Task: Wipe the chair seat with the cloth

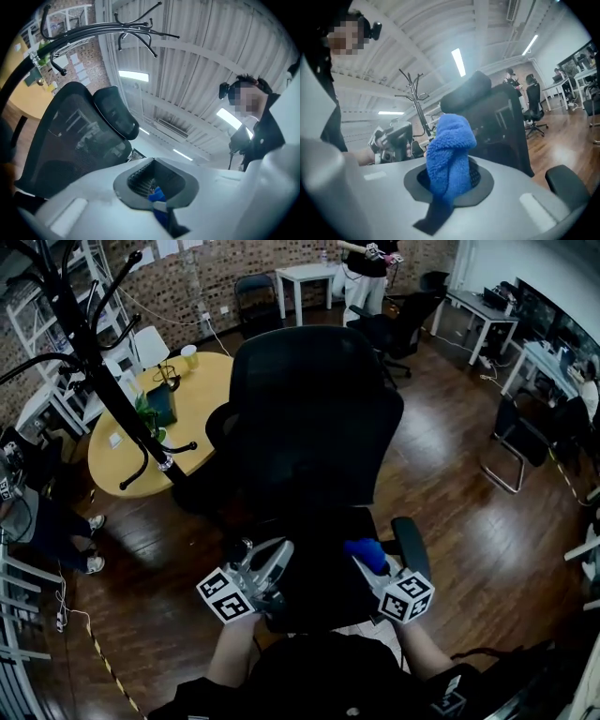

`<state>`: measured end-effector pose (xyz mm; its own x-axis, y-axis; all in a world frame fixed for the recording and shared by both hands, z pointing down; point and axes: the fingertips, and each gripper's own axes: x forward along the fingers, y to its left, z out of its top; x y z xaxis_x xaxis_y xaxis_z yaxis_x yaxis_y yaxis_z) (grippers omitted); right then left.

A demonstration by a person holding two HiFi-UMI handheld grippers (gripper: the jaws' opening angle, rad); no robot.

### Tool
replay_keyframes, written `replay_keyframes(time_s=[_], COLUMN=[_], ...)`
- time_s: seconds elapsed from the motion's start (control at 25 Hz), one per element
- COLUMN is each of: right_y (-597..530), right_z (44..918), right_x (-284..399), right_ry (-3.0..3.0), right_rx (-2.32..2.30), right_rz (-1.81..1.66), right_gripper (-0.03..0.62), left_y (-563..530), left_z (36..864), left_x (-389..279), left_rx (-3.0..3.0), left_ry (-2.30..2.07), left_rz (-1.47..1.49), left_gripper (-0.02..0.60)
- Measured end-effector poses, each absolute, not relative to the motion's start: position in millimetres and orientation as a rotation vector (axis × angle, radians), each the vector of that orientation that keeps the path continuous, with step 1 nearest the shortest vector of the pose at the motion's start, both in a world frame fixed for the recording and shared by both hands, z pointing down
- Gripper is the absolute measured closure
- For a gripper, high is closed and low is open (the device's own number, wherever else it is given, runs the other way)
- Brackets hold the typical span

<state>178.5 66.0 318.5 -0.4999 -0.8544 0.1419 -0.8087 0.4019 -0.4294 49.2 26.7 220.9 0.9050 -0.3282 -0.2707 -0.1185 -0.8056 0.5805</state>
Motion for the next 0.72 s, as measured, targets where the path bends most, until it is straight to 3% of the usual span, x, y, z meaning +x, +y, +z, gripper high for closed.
replay_keyframes(time_s=[0.72], right_y=[105.2], right_z=[292.9], right_x=[169.9], right_ry=[2.516], right_rx=[-1.302], right_rz=[-0.633], right_gripper=[0.559], left_y=[91.6], left_z=[254.5], left_x=[26.5], left_rx=[2.416], left_ry=[-0.472], left_rz=[-0.402], left_gripper=[0.588])
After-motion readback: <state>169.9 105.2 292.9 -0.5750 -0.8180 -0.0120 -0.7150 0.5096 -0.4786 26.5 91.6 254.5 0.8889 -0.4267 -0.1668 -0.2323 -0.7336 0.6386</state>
